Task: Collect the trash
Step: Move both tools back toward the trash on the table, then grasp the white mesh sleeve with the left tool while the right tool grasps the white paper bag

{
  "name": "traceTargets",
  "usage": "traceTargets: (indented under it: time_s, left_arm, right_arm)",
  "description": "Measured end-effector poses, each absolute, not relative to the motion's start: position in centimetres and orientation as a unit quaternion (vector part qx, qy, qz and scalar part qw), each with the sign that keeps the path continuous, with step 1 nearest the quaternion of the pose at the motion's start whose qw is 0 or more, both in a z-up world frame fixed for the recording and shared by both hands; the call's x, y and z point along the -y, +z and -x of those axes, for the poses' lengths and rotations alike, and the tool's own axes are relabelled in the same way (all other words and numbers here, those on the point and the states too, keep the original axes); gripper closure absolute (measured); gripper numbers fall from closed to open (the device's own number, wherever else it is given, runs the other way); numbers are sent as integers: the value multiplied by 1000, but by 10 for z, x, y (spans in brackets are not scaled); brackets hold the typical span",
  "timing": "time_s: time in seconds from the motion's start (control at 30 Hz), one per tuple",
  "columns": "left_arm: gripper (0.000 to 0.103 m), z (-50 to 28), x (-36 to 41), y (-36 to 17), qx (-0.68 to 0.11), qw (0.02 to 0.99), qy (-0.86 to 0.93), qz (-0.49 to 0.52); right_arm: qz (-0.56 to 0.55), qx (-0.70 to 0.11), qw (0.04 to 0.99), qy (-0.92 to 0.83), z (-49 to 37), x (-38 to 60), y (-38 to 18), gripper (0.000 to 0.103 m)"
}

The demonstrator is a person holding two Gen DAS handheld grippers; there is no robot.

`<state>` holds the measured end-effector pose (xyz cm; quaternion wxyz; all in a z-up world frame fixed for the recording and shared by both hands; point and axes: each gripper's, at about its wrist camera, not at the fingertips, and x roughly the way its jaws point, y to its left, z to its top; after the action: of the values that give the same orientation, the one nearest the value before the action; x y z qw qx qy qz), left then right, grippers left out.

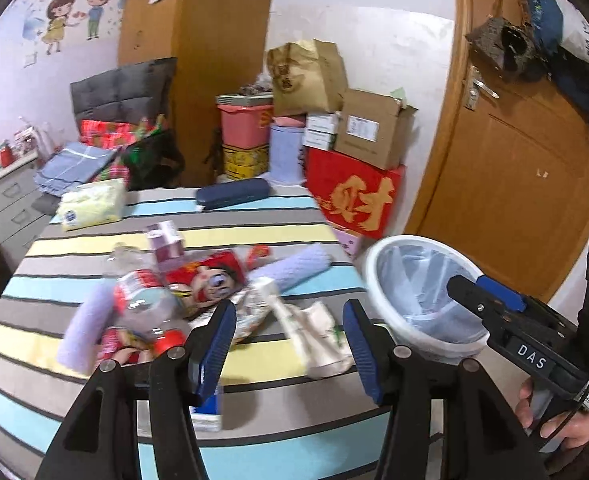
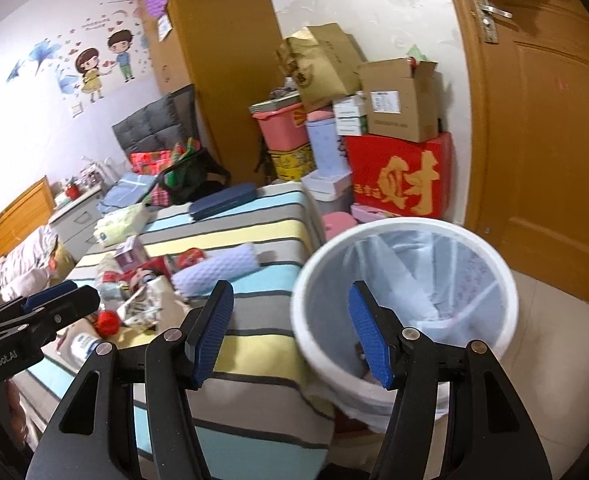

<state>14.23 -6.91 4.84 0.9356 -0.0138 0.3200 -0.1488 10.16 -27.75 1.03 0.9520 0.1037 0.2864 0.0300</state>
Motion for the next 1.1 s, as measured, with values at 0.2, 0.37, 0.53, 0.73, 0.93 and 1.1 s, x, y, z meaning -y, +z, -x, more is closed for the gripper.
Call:
traceTargets:
  time_s: [0.2, 0.37, 0.53, 0.73, 0.93, 1.1]
  left_arm:
    - [47, -140, 34, 47, -319, 940, -120, 25]
    - [47, -143, 0, 41, -325, 941, -90, 33]
    - [47, -147, -38, 33, -330, 941, -61, 42]
    - [47, -156, -76, 20, -342, 938, -30, 53]
    - [47, -170, -98, 2, -362, 931, -19, 49]
    - [46, -190, -108, -15, -384, 922, -21, 51]
  right_arm:
    - [-96, -289, 951, 52, -103, 255, 10, 42]
    - [-85, -297, 948, 77, -107, 233, 5, 42]
    - [-79, -313, 942, 96, -113, 218, -4, 42]
    - [-69, -341, 931, 112, -118, 203, -17, 42]
    - [-53, -357, 924, 124, -122, 191, -23, 42]
    - [-28, -369, 922, 115, -127, 186, -28, 42]
